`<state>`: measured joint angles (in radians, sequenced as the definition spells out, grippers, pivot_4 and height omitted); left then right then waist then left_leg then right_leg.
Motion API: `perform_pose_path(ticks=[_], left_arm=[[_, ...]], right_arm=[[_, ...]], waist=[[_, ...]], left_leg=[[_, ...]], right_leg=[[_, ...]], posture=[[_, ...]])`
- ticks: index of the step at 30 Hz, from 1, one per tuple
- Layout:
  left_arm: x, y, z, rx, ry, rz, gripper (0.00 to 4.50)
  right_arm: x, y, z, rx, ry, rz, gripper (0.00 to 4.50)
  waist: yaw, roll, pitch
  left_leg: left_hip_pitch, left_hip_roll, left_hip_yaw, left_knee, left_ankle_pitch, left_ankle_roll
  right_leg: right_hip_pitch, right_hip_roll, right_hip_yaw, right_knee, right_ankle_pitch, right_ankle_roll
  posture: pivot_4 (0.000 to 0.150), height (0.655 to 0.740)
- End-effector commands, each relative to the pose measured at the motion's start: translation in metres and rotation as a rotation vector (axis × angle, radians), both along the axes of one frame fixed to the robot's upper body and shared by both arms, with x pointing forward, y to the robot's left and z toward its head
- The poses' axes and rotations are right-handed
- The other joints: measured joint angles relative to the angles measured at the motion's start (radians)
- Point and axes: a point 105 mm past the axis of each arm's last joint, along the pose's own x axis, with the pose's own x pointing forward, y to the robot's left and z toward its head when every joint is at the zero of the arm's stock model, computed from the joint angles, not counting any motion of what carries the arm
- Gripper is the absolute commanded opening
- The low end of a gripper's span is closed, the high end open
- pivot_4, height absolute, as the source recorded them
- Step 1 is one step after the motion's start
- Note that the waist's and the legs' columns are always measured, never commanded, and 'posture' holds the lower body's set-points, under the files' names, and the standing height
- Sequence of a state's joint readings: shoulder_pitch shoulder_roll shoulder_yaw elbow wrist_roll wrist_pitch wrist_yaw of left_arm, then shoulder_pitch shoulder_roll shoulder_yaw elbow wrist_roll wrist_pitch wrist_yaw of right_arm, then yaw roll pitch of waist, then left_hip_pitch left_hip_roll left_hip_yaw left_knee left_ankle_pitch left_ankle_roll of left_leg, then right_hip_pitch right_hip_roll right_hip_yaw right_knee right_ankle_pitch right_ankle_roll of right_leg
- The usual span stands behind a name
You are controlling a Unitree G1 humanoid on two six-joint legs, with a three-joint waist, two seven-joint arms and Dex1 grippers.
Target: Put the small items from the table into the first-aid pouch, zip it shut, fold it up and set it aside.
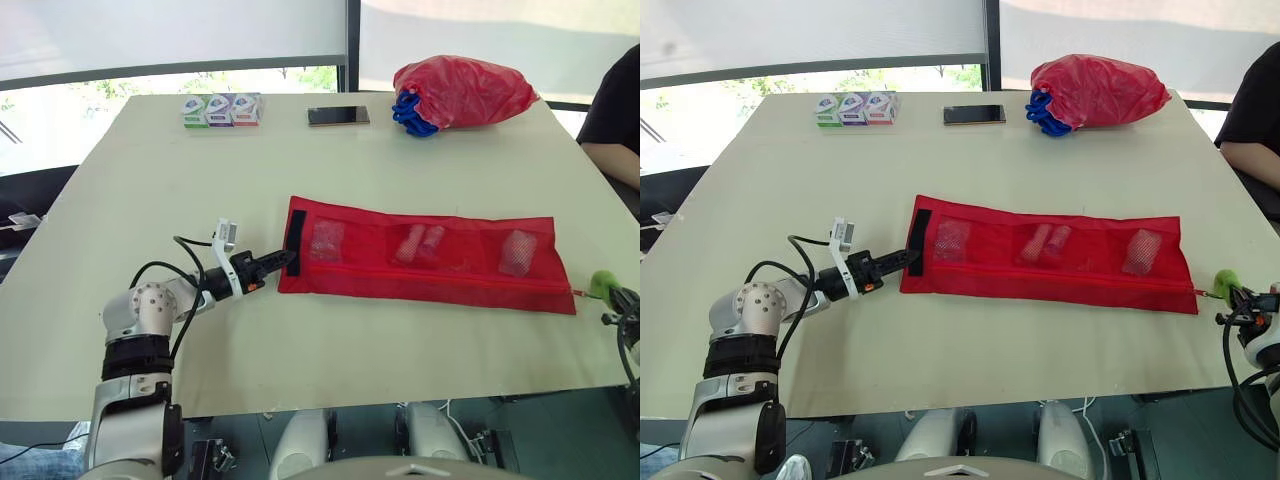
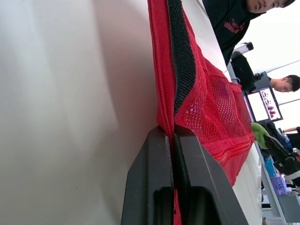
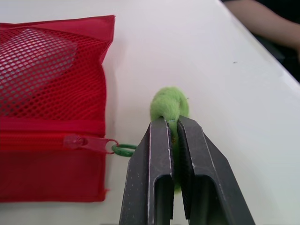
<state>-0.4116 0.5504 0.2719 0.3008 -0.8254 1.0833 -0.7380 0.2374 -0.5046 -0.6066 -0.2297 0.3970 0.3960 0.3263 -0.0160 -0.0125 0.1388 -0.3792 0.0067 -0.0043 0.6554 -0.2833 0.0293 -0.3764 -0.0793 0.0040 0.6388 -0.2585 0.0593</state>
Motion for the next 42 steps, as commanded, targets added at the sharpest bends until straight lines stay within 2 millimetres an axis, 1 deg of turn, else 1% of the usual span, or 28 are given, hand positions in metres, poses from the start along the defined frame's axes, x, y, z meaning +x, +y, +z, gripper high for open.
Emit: perform_pose_path(ticks=[1, 4, 7, 8, 10, 11, 12, 14, 15, 16, 17, 19, 24, 28, 30, 32, 33, 35, 36, 37, 40, 41, 42], left_arm=[[-0.006, 0.032, -0.015, 0.073, 0.056, 0.101, 0.00], [-0.007, 0.033, -0.016, 0.083, 0.057, 0.099, 0.00], [-0.007, 0.034, -0.016, 0.088, 0.056, 0.101, 0.00], [-0.008, 0.034, -0.015, 0.086, 0.057, 0.099, 0.00], [-0.009, 0.035, -0.014, 0.085, 0.055, 0.093, 0.00], [-0.010, 0.036, -0.014, 0.088, 0.056, 0.094, 0.00], [-0.012, 0.038, -0.014, 0.096, 0.054, 0.094, 0.00], [-0.015, 0.041, -0.013, 0.105, 0.052, 0.099, 0.00], [-0.016, 0.043, -0.013, 0.106, 0.051, 0.102, 0.00], [-0.020, 0.045, -0.011, 0.107, 0.047, 0.097, 0.00], [-0.023, 0.046, -0.010, 0.109, 0.044, 0.093, 0.00], [-0.027, 0.052, -0.008, 0.128, 0.036, 0.096, 0.00], [-0.030, 0.071, -0.002, 0.172, 0.016, 0.150, 0.00], [-0.030, 0.081, -0.002, 0.230, -0.006, 0.172, 0.00], [-0.029, 0.083, 0.000, 0.253, -0.027, 0.171, 0.70], [-0.030, 0.082, 0.007, 0.273, -0.069, 0.142, 1.38], [-0.030, 0.082, 0.009, 0.295, -0.091, 0.124, 1.91], [-0.032, 0.090, 0.016, 0.372, -0.150, 0.087, 2.96], [-0.033, 0.094, 0.019, 0.407, -0.179, 0.065, 3.34], [-0.034, 0.097, 0.025, 0.445, -0.226, 0.042, 3.52], [-0.030, 0.098, 0.050, 0.489, -0.380, -0.031, 4.48], [-0.030, 0.095, 0.058, 0.495, -0.428, -0.063, 4.48], [-0.028, 0.085, 0.073, 0.497, -0.504, -0.120, 4.48]], right_arm=[[-0.009, -0.024, 0.022, -0.069, -0.065, -0.110, 0.07], [-0.006, -0.018, 0.020, -0.078, -0.053, -0.085, 0.07], [-0.003, -0.010, 0.021, -0.024, -0.074, -0.043, 0.07], [-0.002, -0.004, 0.021, 0.012, -0.075, -0.011, 0.37], [-0.002, 0.002, 0.023, 0.025, -0.078, 0.025, 1.01], [-0.003, 0.003, 0.023, 0.024, -0.081, 0.033, 1.72], [-0.004, 0.004, 0.025, 0.026, -0.093, 0.037, 2.23], [-0.006, 0.005, 0.029, 0.034, -0.114, 0.044, 2.87], [-0.007, 0.005, 0.030, 0.038, -0.123, 0.045, 3.40], [-0.009, 0.009, 0.033, 0.058, -0.142, 0.066, 3.79], [-0.010, 0.012, 0.035, 0.073, -0.155, 0.082, 4.40], [-0.011, 0.022, 0.038, 0.103, -0.172, 0.129, 4.40], [-0.010, 0.049, 0.042, 0.182, -0.198, 0.250, 4.40], [-0.010, 0.073, 0.036, 0.250, -0.177, 0.345, 4.40], [-0.010, 0.085, 0.032, 0.275, -0.160, 0.393, 4.50], [-0.012, 0.096, 0.027, 0.309, -0.137, 0.431, 4.50], [-0.013, 0.099, 0.026, 0.316, -0.129, 0.442, 4.50], [-0.015, 0.103, 0.021, 0.337, -0.117, 0.443, 4.50], [-0.016, 0.104, 0.018, 0.345, -0.107, 0.440, 4.50], [-0.017, 0.105, 0.015, 0.354, -0.099, 0.437, 4.50], [-0.020, 0.108, 0.005, 0.389, -0.060, 0.425, 4.50], [-0.021, 0.109, 0.001, 0.401, -0.046, 0.421, 4.50], [-0.023, 0.110, -0.005, 0.410, -0.018, 0.419, 4.50]], waist=[[-0.001, 0.000, 0.000], [-0.001, 0.000, 0.000], [-0.001, 0.000, 0.000], [-0.002, 0.000, 0.000], [-0.005, 0.000, 0.000], [-0.006, 0.000, 0.000], [-0.007, 0.000, 0.000], [-0.008, 0.000, 0.000], [-0.009, 0.000, 0.000], [-0.013, 0.000, 0.000], [-0.016, 0.000, 0.000], [-0.020, 0.000, 0.000], [-0.022, -0.001, 0.000], [-0.019, -0.004, 0.001], [-0.015, -0.004, 0.002], [-0.012, -0.004, 0.002], [-0.012, -0.004, 0.002], [-0.010, -0.004, 0.002], [-0.009, -0.004, 0.002], [-0.008, -0.004, 0.002], [0.002, -0.004, 0.002], [0.007, -0.005, 0.002], [0.009, -0.004, 0.003]], left_leg=[[0.000, 0.000, 0.000, 0.000, 0.000, 0.000], [0.000, 0.000, 0.001, -0.002, 0.000, 0.000], [0.000, 0.000, 0.001, -0.002, 0.000, 0.000], [0.001, 0.000, 0.001, -0.002, 0.000, 0.000], [0.001, 0.001, 0.002, -0.002, 0.000, 0.000], [0.001, 0.001, 0.002, -0.003, 0.000, 0.000], [0.002, 0.001, 0.002, -0.003, 0.000, 0.000], [0.002, 0.002, 0.002, -0.003, 0.000, 0.000], [0.002, 0.002, 0.003, -0.003, 0.000, 0.000], [0.002, 0.002, 0.003, -0.003, 0.000, 0.000], [0.002, 0.002, 0.003, -0.004, 0.000, 0.000], [0.002, 0.003, 0.003, -0.004, 0.000, 0.000], [0.002, 0.004, 0.003, -0.004, 0.000, 0.000], [0.001, 0.004, 0.002, -0.004, 0.000, 0.000], [0.001, 0.004, 0.002, -0.004, 0.000, 0.000], [0.000, 0.004, 0.002, -0.004, 0.000, 0.000], [0.000, 0.004, 0.002, -0.004, 0.000, 0.000], [0.000, 0.004, 0.002, -0.005, 0.000, 0.000], [0.000, 0.004, 0.002, -0.005, 0.000, 0.000], [0.000, 0.004, 0.002, -0.006, 0.000, -0.001], [-0.002, 0.004, 0.002, -0.007, 0.000, -0.001], [-0.003, 0.004, 0.001, -0.008, 0.000, -0.001], [-0.005, 0.004, 0.001, -0.008, 0.000, -0.001]], right_leg=[[0.000, 0.000, 0.000, 0.000, 0.000, 0.000], [0.000, 0.000, 0.001, -0.001, 0.000, 0.000], [0.000, 0.000, 0.001, -0.001, 0.000, 0.000], [0.000, 0.000, 0.002, -0.001, 0.000, 0.000], [0.000, 0.001, 0.002, -0.001, 0.000, 0.000], [0.000, 0.001, 0.002, -0.001, 0.000, 0.000], [0.000, 0.002, 0.003, -0.001, 0.000, 0.000], [-0.001, 0.002, 0.003, -0.001, 0.000, 0.000], [-0.001, 0.002, 0.004, -0.001, 0.000, 0.000], [-0.001, 0.002, 0.004, -0.001, 0.000, 0.000], [-0.001, 0.002, 0.004, -0.001, 0.000, 0.000], [-0.001, 0.002, 0.004, -0.001, 0.000, 0.000], [-0.001, 0.002, 0.005, -0.002, 0.000, 0.000], [-0.002, -0.001, 0.007, -0.002, 0.000, 0.000], [-0.001, -0.003, 0.008, -0.003, 0.000, 0.000], [-0.001, -0.005, 0.007, -0.003, 0.000, -0.001], [-0.002, -0.006, 0.007, -0.003, -0.001, -0.002], [-0.002, -0.007, 0.006, -0.004, -0.002, -0.004], [-0.002, -0.008, 0.006, -0.004, -0.002, -0.004], [-0.003, -0.008, 0.006, -0.006, -0.001, -0.006], [-0.004, -0.009, 0.005, -0.010, 0.000, -0.008], [-0.005, -0.009, 0.005, -0.012, 0.000, -0.008], [-0.005, -0.011, 0.004, -0.013, 0.000, -0.009]], posture=[[0.150, 0.7400], [0.150, 0.7400], [0.150, 0.7400], [0.150, 0.7400], [0.150, 0.7400], [0.150, 0.7400], [0.150, 0.7400], [0.150, 0.7400], [0.150, 0.7400], [0.150, 0.7400], [0.150, 0.7400], [0.150, 0.7400], [0.150, 0.7400], [0.150, 0.7400], [0.150, 0.7400], [0.150, 0.7400], [0.150, 0.7400], [0.150, 0.7400], [0.150, 0.7400], [0.150, 0.7400], [0.150, 0.7400], [0.150, 0.7400], [0.150, 0.7400]])
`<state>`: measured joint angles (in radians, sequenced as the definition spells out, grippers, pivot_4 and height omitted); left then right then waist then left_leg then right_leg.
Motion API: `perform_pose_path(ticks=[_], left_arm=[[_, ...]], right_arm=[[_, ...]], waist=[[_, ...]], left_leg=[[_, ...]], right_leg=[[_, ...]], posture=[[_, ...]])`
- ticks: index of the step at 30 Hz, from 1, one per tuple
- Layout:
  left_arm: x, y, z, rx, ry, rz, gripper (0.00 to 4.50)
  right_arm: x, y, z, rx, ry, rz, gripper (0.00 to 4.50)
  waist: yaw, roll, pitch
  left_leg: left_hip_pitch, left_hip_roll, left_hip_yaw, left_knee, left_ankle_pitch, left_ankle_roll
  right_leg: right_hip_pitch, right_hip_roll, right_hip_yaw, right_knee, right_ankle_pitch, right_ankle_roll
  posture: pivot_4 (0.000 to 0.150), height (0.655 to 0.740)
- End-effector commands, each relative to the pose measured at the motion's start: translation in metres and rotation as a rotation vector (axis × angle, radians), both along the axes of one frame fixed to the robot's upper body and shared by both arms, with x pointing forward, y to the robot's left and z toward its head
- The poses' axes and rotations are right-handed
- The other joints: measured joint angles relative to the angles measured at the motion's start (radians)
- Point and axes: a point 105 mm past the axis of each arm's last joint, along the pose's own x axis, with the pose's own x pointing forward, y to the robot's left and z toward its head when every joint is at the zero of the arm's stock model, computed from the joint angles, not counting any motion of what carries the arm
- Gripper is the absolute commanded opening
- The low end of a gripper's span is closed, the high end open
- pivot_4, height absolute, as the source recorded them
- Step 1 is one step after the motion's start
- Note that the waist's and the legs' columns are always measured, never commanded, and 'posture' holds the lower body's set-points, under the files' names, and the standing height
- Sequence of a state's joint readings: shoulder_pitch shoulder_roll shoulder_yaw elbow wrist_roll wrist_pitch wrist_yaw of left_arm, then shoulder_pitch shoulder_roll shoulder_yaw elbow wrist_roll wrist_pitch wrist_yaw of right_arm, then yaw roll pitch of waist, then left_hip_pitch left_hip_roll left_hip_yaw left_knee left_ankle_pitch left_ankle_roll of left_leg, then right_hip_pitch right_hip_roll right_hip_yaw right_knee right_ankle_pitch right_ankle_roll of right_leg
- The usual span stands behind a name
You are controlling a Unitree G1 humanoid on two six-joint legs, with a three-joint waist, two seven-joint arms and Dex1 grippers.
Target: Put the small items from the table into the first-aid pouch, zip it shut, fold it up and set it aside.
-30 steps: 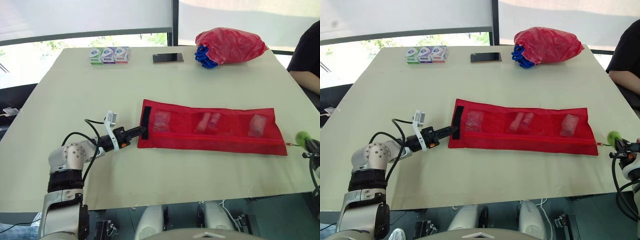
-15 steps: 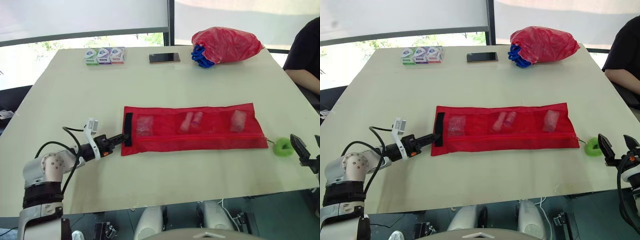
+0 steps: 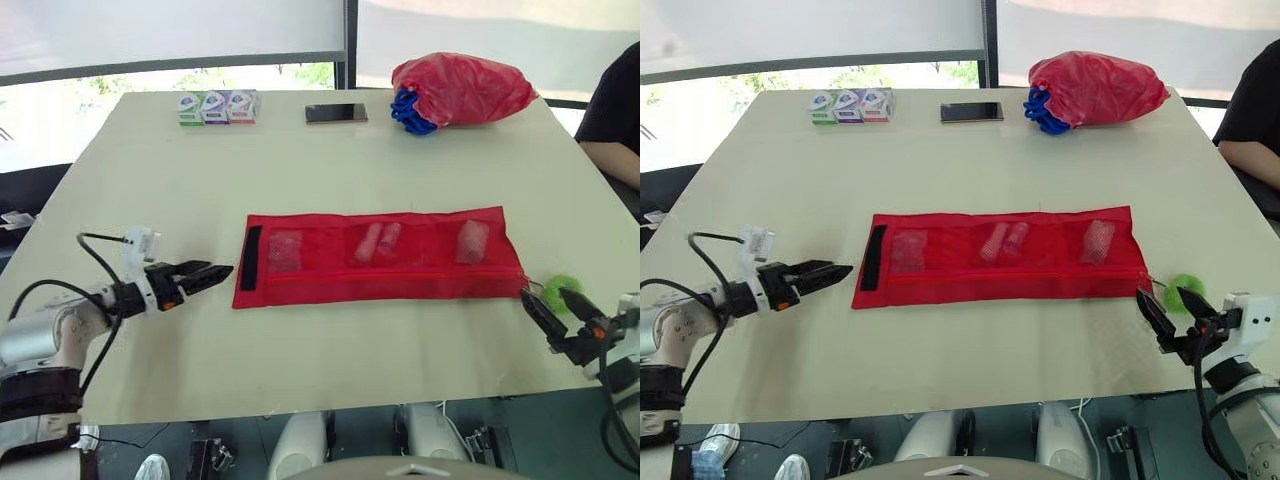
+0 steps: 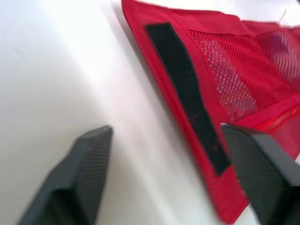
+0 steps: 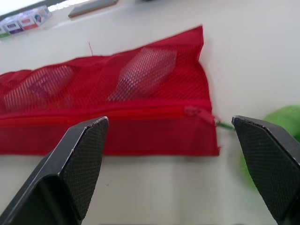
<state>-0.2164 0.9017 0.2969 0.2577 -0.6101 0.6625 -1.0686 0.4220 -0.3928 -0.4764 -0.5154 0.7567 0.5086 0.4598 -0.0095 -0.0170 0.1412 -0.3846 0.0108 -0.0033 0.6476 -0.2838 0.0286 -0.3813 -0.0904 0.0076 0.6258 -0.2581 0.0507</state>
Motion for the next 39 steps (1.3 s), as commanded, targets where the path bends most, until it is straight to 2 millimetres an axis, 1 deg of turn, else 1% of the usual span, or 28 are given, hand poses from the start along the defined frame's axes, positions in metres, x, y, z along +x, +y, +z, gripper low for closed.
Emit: perform_pose_path(ticks=[1, 4, 5, 7, 8, 11, 13, 14, 16, 21, 24, 27, 33, 36, 39], left_arm=[[0.004, -0.020, 0.046, 0.057, -0.197, -0.187, 4.48], [0.002, -0.042, 0.065, 0.074, -0.274, -0.322, 4.48], [0.002, -0.057, 0.076, 0.073, -0.319, -0.389, 4.48], [0.000, -0.078, 0.090, 0.071, -0.377, -0.483, 4.48], [-0.003, -0.092, 0.097, 0.073, -0.408, -0.546, 4.48], [-0.011, -0.121, 0.110, 0.073, -0.464, -0.677, 4.48], [-0.015, -0.133, 0.115, 0.069, -0.481, -0.732, 4.48], [-0.018, -0.138, 0.117, 0.064, -0.488, -0.761, 4.48], [-0.027, -0.152, 0.122, 0.048, -0.502, -0.839, 4.48], [-0.042, -0.167, 0.126, 0.072, -0.516, -0.970, 4.48], [-0.048, -0.170, 0.126, 0.100, -0.518, -1.023, 4.48], [-0.053, -0.170, 0.125, 0.109, -0.522, -1.054, 4.48], [-0.055, -0.173, 0.126, 0.103, -0.532, -1.064, 4.48], [-0.054, -0.172, 0.124, 0.105, -0.530, -1.061, 4.48], [-0.054, -0.170, 0.122, 0.105, -0.528, -1.060, 4.48]], right_arm=[[-0.003, 0.006, -0.001, 0.006, 0.017, 0.021, 4.50], [-0.003, 0.006, -0.010, 0.021, 0.073, 0.000, 4.50], [-0.001, 0.003, -0.014, 0.019, 0.090, -0.022, 4.50], [0.001, -0.001, -0.018, 0.019, 0.108, -0.059, 4.50], [0.001, -0.004, -0.020, 0.034, 0.119, -0.089, 4.50], [0.003, -0.008, -0.021, 0.059, 0.121, -0.132, 4.50], [0.005, -0.008, -0.021, 0.048, 0.119, -0.138, 4.50], [0.006, -0.009, -0.021, 0.041, 0.121, -0.143, 4.50], [0.010, -0.009, -0.021, 0.028, 0.115, -0.147, 4.50], [0.023, -0.006, -0.022, 0.002, 0.102, -0.127, 4.50], [0.028, -0.006, -0.020, -0.001, 0.086, -0.124, 4.50], [0.032, -0.003, -0.021, 0.014, 0.086, -0.098, 4.50], [0.037, 0.009, -0.028, 0.101, 0.121, -0.006, 4.50], [0.037, 0.021, -0.027, 0.157, 0.136, 0.064, 4.50], [0.038, 0.028, -0.026, 0.236, 0.143, 0.089, 4.50]], waist=[[0.007, 0.000, 0.000], [0.015, -0.002, 0.000], [0.015, -0.002, -0.001], [0.018, -0.003, -0.001], [0.019, -0.003, -0.001], [0.019, -0.002, -0.001], [0.019, -0.001, -0.001], [0.017, -0.001, -0.001], [0.016, -0.002, -0.001], [0.011, -0.001, 0.000], [0.004, -0.001, 0.000], [-0.001, -0.001, 0.001], [-0.003, -0.001, 0.000], [-0.004, -0.001, 0.000], [-0.005, -0.001, 0.000]], left_leg=[[-0.001, 0.000, 0.000, 0.000, 0.000, 0.000], [-0.006, -0.001, 0.000, 0.001, 0.000, 0.000], [-0.007, -0.001, 0.000, 0.001, 0.000, 0.000], [-0.011, -0.002, -0.001, 0.001, 0.000, 0.001], [-0.013, -0.002, -0.002, 0.002, 0.000, 0.000], [-0.013, -0.002, -0.002, 0.002, 0.002, -0.002], [-0.013, -0.002, -0.002, 0.003, 0.003, -0.003], [-0.012, -0.002, -0.001, 0.003, 0.003, -0.003], [-0.011, -0.002, -0.001, 0.005, 0.001, 0.001], [-0.010, -0.002, -0.003, 0.010, 0.001, 0.001], [-0.010, -0.001, -0.005, 0.012, 0.001, 0.001], [-0.010, -0.001, -0.005, 0.012, 0.001, 0.001], [-0.008, -0.001, -0.005, 0.013, 0.001, 0.001], [-0.006, -0.001, -0.005, 0.013, 0.001, 0.001], [-0.005, 0.000, -0.005, 0.013, 0.001, 0.001]], right_leg=[[0.000, -0.001, -0.001, -0.001, 0.000, 0.000], [-0.004, -0.006, -0.006, -0.001, 0.001, -0.001], [-0.006, -0.007, -0.007, -0.001, 0.001, -0.001], [-0.009, -0.008, -0.010, -0.001, 0.001, -0.002], [-0.011, -0.007, -0.011, -0.001, 0.001, -0.002], [-0.010, -0.006, -0.012, 0.000, 0.002, -0.001], [-0.009, -0.003, -0.013, 0.000, 0.004, 0.002], [-0.009, 0.003, -0.015, 0.000, 0.004, 0.003], [-0.008, 0.006, -0.015, 0.001, 0.004, 0.003], [-0.004, 0.013, -0.012, 0.002, 0.004, 0.005], [-0.002, 0.019, -0.007, 0.002, 0.004, 0.005], [-0.002, 0.020, -0.006, 0.002, 0.004, 0.005], [0.000, 0.020, -0.006, 0.002, 0.004, 0.005], [0.002, 0.021, -0.006, 0.002, 0.004, 0.005], [0.002, 0.021, -0.006, 0.002, 0.004, 0.005]], posture=[[0.150, 0.7400], [0.150, 0.7400], [0.150, 0.7400], [0.150, 0.7400], [0.150, 0.7400], [0.150, 0.7400], [0.150, 0.7400], [0.150, 0.7400], [0.150, 0.7400], [0.150, 0.7400], [0.150, 0.7400], [0.150, 0.7400], [0.150, 0.7400], [0.150, 0.7400], [0.150, 0.7400]])
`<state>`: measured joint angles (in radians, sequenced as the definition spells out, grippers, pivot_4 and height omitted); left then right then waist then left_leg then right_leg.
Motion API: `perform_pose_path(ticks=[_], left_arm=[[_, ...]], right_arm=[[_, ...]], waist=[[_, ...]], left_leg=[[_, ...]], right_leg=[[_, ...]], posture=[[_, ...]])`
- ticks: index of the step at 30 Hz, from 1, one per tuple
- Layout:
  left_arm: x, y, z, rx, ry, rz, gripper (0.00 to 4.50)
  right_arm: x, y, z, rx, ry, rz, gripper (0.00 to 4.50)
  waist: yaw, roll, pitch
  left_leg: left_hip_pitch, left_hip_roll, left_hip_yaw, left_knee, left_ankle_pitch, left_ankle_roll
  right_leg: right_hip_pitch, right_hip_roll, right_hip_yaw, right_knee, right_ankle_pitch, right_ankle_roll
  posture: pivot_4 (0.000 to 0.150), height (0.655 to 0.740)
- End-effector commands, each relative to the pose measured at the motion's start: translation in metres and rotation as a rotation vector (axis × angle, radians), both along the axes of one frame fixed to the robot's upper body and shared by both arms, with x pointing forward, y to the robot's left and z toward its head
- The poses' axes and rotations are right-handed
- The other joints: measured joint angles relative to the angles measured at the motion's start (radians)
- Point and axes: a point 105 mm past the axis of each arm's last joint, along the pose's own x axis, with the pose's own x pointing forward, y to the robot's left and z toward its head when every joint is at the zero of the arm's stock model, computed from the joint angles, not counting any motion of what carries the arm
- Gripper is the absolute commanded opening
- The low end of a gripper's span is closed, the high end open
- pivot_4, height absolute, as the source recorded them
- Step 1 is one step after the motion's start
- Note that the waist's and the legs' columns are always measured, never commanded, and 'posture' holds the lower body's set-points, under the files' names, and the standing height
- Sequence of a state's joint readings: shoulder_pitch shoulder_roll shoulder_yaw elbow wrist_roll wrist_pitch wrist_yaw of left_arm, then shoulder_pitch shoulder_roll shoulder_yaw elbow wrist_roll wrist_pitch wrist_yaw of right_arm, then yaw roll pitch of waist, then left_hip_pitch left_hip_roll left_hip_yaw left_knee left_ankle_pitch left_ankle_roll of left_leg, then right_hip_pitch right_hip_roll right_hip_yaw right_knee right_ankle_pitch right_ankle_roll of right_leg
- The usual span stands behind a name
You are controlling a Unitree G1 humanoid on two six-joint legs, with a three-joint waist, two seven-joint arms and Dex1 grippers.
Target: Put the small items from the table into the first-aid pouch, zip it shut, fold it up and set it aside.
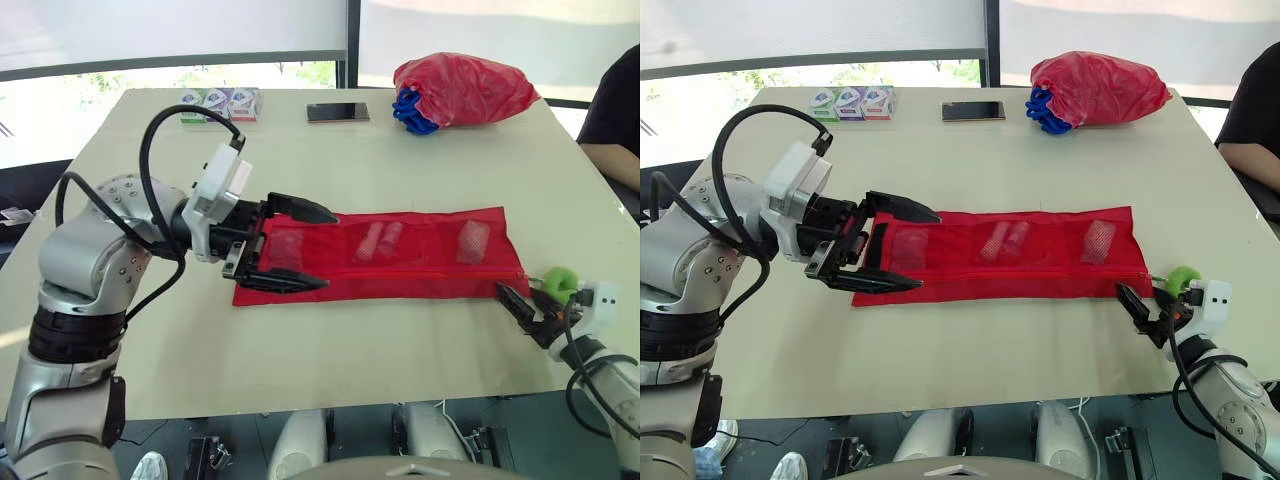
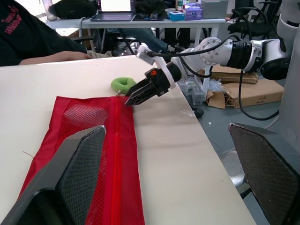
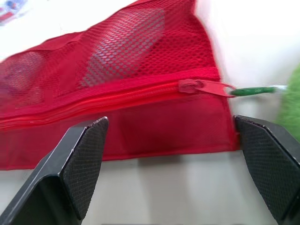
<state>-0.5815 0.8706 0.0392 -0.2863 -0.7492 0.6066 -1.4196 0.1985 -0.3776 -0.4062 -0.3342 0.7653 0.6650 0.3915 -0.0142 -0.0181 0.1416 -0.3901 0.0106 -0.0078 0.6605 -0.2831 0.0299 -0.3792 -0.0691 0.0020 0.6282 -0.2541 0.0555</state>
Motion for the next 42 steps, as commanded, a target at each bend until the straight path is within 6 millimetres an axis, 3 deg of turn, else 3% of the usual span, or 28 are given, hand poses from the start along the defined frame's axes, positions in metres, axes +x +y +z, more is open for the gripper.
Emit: perform_pose_path(ticks=[1, 3, 7, 12, 13, 15, 22, 26, 29, 33, 36, 40, 42], left_arm=[[-0.004, 0.001, 0.005, -0.003, -0.038, -0.014, 4.48], [-0.004, 0.002, 0.004, -0.006, -0.034, -0.010, 4.48], [0.000, 0.004, 0.001, -0.016, -0.029, 0.008, 4.50], [0.002, 0.008, 0.000, -0.030, -0.029, 0.019, 4.50], [0.002, 0.008, -0.001, -0.030, -0.030, 0.020, 4.50], [0.003, 0.011, -0.003, -0.030, -0.034, 0.024, 4.50], [0.007, 0.014, -0.005, -0.039, -0.046, 0.022, 4.50], [0.009, 0.015, -0.006, -0.040, -0.053, 0.022, 4.50], [0.010, 0.016, -0.007, -0.040, -0.058, 0.024, 4.50], [0.012, 0.017, -0.006, -0.039, -0.064, 0.026, 4.50], [0.012, 0.017, -0.005, -0.040, -0.069, 0.027, 4.50], [0.012, 0.016, -0.003, -0.040, -0.075, 0.034, 4.50], [0.012, 0.016, -0.002, -0.041, -0.078, 0.038, 4.50]], right_arm=[[-0.002, 0.018, -0.001, 0.141, 0.023, 0.069, 4.50], [0.000, 0.017, -0.002, 0.193, 0.029, 0.041, 4.50], [0.004, 0.010, -0.001, 0.297, 0.006, -0.046, 2.77], [0.005, 0.004, 0.006, 0.311, -0.026, -0.073, 1.19], [0.005, 0.003, 0.008, 0.312, -0.034, -0.080, 0.53], [0.004, -0.002, 0.014, 0.335, -0.058, -0.103, 0.06], [-0.013, -0.028, 0.033, 0.352, -0.113, -0.189, 0.06], [-0.034, -0.057, 0.044, 0.300, -0.129, -0.234, 0.06], [-0.043, -0.061, 0.068, 0.255, -0.175, -0.167, 0.06], [-0.041, -0.032, 0.106, 0.236, -0.252, 0.046, 0.06], [-0.036, 0.016, 0.126, 0.235, -0.269, 0.288, 0.06], [-0.026, 0.073, 0.116, 0.134, -0.190, 0.542, 0.06], [-0.022, 0.089, 0.111, 0.090, -0.169, 0.618, 0.06]], waist=[[-0.001, 0.000, 0.000], [-0.001, 0.000, 0.000], [0.000, 0.000, 0.000], [0.000, 0.000, 0.000], [0.000, 0.000, 0.000], [0.001, 0.000, 0.000], [0.009, 0.003, 0.002], [0.010, 0.004, 0.002], [0.007, 0.004, 0.002], [-0.002, 0.004, 0.003], [-0.002, 0.003, 0.003], [0.000, 0.000, 0.005], [0.001, -0.001, 0.005]], left_leg=[[0.000, 0.000, 0.000, 0.000, 0.000, 0.000], [0.000, 0.000, 0.000, 0.000, 0.000, 0.000], [0.002, 0.001, 0.001, 0.000, 0.000, 0.000], [0.004, 0.000, 0.002, -0.001, 0.000, 0.000], [0.004, 0.000, 0.003, -0.001, 0.000, 0.000], [0.004, 0.000, 0.003, -0.001, 0.000, 0.000], [0.004, 0.000, 0.003, -0.001, 0.000, 0.000], [0.004, -0.001, 0.003, 0.000, 0.000, 0.000], [0.004, -0.002, 0.004, -0.001, 0.000, 0.000], [0.005, -0.001, 0.005, -0.001, 0.000, 0.000], [0.006, 0.001, 0.005, -0.001, 0.000, 0.000], [0.005, 0.001, 0.004, -0.001, 0.000, 0.000], [0.005, 0.001, 0.004, 0.000, 0.000, 0.000]], right_leg=[[0.000, 0.000, 0.000, 0.000, 0.000, 0.000], [0.000, 0.000, 0.000, 0.000, 0.000, 0.000], [0.001, 0.001, 0.001, 0.001, 0.000, 0.000], [0.002, 0.001, 0.003, 0.002, 0.000, 0.000], [0.002, 0.001, 0.003, 0.002, 0.000, 0.000], [0.002, 0.001, 0.004, 0.002, 0.000, 0.000], [0.002, 0.000, 0.006, 0.002, 0.000, 0.000], [0.002, 0.000, 0.008, 0.002, 0.000, 0.000], [0.002, 0.001, 0.009, 0.002, 0.000, 0.000], [0.002, 0.003, 0.011, 0.002, 0.000, 0.000], [0.002, 0.005, 0.012, 0.003, 0.000, 0.000], [0.002, 0.005, 0.012, 0.002, 0.000, 0.000], [0.002, 0.006, 0.012, 0.002, 0.000, 0.000]], posture=[[0.150, 0.7400], [0.150, 0.7400], [0.150, 0.7400], [0.150, 0.7400], [0.150, 0.7400], [0.150, 0.7400], [0.150, 0.7400], [0.150, 0.7400], [0.150, 0.7400], [0.150, 0.7400], [0.150, 0.7400], [0.150, 0.7400], [0.150, 0.7400]])
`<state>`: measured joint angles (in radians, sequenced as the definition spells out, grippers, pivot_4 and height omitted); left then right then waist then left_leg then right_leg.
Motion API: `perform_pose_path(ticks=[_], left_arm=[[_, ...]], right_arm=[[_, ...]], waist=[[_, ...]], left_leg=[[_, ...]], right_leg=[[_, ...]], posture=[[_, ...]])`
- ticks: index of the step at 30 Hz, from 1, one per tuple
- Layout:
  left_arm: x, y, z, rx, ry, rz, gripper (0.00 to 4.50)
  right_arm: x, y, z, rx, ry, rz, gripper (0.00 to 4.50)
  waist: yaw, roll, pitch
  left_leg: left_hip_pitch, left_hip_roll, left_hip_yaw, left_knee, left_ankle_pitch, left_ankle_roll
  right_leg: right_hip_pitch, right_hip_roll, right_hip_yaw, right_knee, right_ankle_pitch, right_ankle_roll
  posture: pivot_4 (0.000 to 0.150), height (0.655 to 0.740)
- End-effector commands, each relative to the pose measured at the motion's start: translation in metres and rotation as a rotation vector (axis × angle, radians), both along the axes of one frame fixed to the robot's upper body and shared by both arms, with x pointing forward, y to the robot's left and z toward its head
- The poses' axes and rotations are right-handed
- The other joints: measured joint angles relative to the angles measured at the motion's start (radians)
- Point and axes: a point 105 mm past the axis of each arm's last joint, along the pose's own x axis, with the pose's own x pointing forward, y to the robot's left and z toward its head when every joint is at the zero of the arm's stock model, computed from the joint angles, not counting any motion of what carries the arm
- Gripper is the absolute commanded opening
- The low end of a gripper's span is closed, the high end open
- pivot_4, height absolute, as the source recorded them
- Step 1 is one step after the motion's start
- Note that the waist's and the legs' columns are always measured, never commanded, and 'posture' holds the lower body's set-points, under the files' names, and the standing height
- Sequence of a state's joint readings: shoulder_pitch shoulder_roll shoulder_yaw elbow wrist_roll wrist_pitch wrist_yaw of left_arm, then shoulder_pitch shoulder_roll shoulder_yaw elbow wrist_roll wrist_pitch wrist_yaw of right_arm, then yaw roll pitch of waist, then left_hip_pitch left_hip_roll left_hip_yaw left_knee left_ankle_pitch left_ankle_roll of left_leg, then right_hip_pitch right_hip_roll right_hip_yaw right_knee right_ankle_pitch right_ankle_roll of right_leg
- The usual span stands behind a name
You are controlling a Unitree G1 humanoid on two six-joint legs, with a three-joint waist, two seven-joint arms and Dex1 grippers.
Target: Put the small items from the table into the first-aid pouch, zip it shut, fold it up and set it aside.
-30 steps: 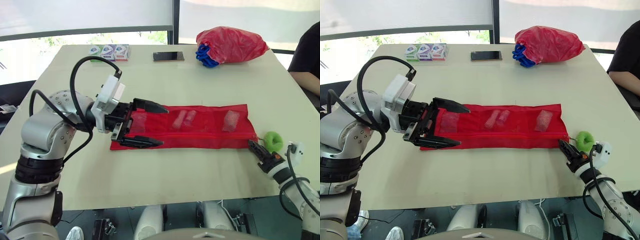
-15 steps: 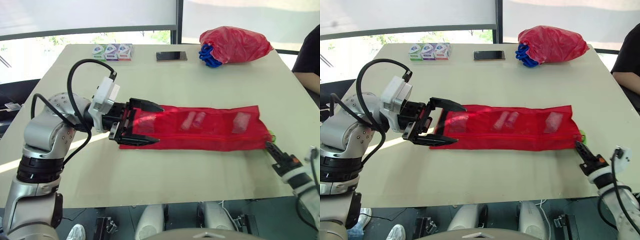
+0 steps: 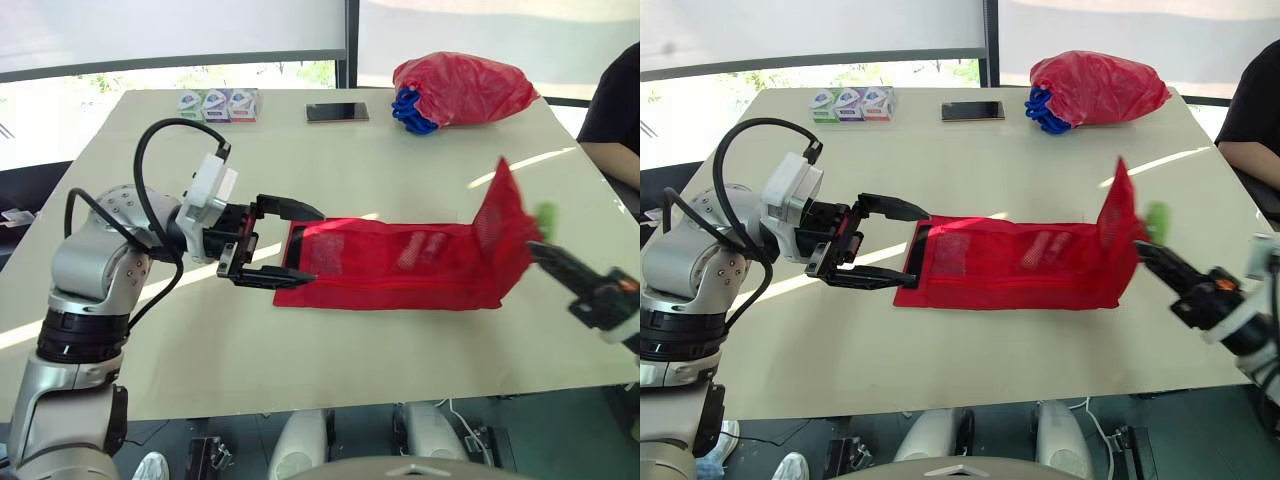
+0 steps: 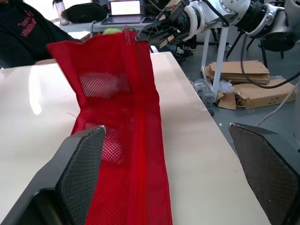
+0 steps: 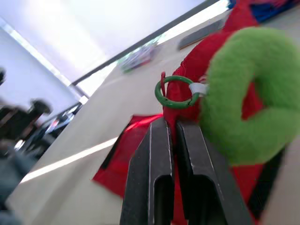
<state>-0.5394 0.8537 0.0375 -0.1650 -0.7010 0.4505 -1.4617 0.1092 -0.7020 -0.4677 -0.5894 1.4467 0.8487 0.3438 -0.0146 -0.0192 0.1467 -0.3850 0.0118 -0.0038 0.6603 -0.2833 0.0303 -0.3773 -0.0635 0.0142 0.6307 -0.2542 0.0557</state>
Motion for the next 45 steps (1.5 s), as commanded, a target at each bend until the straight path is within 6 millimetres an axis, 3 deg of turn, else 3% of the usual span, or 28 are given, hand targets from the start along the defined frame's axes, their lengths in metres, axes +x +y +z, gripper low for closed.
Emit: perform_pose_path(ticks=[1, 5, 10, 16, 17, 18, 22, 27, 31, 37, 41, 45], left_arm=[[-0.002, 0.001, 0.011, -0.005, -0.051, 0.006, 4.50], [-0.004, 0.003, 0.012, -0.005, -0.055, 0.027, 4.50], [-0.006, 0.002, 0.012, -0.010, -0.056, 0.053, 4.50], [-0.007, -0.002, 0.011, -0.018, -0.049, 0.069, 4.50], [-0.007, -0.003, 0.011, -0.018, -0.049, 0.071, 4.50], [-0.007, -0.004, 0.012, -0.019, -0.049, 0.073, 4.50], [-0.006, -0.007, 0.012, -0.026, -0.044, 0.074, 4.50], [-0.003, -0.010, 0.012, -0.034, -0.033, 0.081, 4.50], [0.005, -0.005, 0.008, -0.039, -0.004, 0.140, 4.50], [0.033, 0.015, -0.023, -0.041, 0.121, 0.415, 4.50], [0.052, 0.041, -0.060, 0.015, 0.152, 0.624, 4.50], [0.068, 0.071, -0.090, -0.012, 0.236, 0.829, 4.50]], right_arm=[[0.003, 0.038, -0.010, -0.125, -0.008, 0.173, 0.06], [0.010, 0.067, -0.036, -0.333, 0.003, 0.328, 0.06], [0.016, 0.072, -0.058, -0.517, -0.011, 0.387, 0.06], [0.032, 0.074, -0.055, -0.574, -0.125, 0.338, 0.06], [0.033, 0.074, -0.052, -0.569, -0.140, 0.334, 0.69], [0.034, 0.074, -0.049, -0.556, -0.150, 0.323, 0.90], [0.021, 0.077, -0.040, -0.498, -0.167, 0.378, 2.77], [-0.003, 0.070, -0.035, -0.486, -0.181, 0.457, 4.38], [-0.002, 0.059, -0.020, -0.482, -0.272, 0.401, 4.38], [0.006, 0.035, 0.007, -0.478, -0.399, 0.274, 4.38], [0.008, 0.023, 0.014, -0.535, -0.439, 0.231, 4.38], [0.006, 0.024, 0.024, -0.536, -0.477, 0.234, 4.38]], waist=[[0.004, -0.001, 0.001], [0.003, -0.001, 0.002], [0.008, -0.001, 0.002], [0.006, -0.002, 0.002], [0.007, -0.002, 0.002], [0.006, -0.002, 0.002], [0.007, -0.002, 0.002], [0.011, -0.002, 0.002], [0.008, -0.002, 0.002], [0.007, -0.002, 0.002], [0.007, -0.002, 0.002], [0.009, -0.002, 0.002]], left_leg=[[0.000, 0.000, 0.000, 0.000, 0.000, 0.000], [-0.003, -0.001, -0.003, 0.004, 0.000, 0.000], [-0.008, -0.001, -0.007, 0.007, 0.000, 0.000], [-0.008, -0.001, -0.007, 0.009, 0.000, 0.001], [-0.008, -0.001, -0.007, 0.009, 0.000, 0.001], [-0.008, -0.001, -0.007, 0.009, 0.000, 0.001], [-0.008, -0.001, -0.007, 0.009, 0.000, 0.001], [-0.009, -0.001, -0.008, 0.009, 0.000, 0.001], [-0.008, -0.001, -0.008, 0.009, 0.000, 0.001], [-0.007, -0.002, -0.007, 0.009, 0.000, 0.001], [-0.007, -0.001, -0.007, 0.009, 0.000, 0.001], [-0.007, -0.001, -0.007, 0.009, 0.000, 0.001]], right_leg=[[0.000, 0.000, 0.000, 0.000, 0.000, 0.000], [-0.001, 0.000, -0.001, -0.001, 0.000, 0.000], [-0.001, 0.000, -0.003, -0.001, 0.000, 0.000], [-0.001, 0.000, -0.003, 0.000, 0.000, 0.000], [-0.001, 0.000, -0.003, 0.000, 0.000, 0.000], [-0.001, 0.000, -0.003, 0.000, 0.000, 0.000], [-0.001, 0.000, -0.003, 0.001, 0.000, 0.000], [-0.001, 0.000, -0.004, 0.001, 0.000, 0.000], [-0.001, 0.000, -0.003, 0.001, 0.000, 0.000], [-0.001, 0.000, -0.003, 0.002, 0.000, 0.000], [-0.001, 0.000, -0.003, 0.002, 0.000, 0.000], [-0.001, -0.001, -0.003, 0.003, 0.000, 0.000]], posture=[[0.150, 0.7400], [0.150, 0.7400], [0.150, 0.7400], [0.150, 0.7400], [0.150, 0.7400], [0.150, 0.7400], [0.150, 0.7400], [0.150, 0.7400], [0.150, 0.7400], [0.150, 0.7400], [0.150, 0.7400], [0.150, 0.7400]])
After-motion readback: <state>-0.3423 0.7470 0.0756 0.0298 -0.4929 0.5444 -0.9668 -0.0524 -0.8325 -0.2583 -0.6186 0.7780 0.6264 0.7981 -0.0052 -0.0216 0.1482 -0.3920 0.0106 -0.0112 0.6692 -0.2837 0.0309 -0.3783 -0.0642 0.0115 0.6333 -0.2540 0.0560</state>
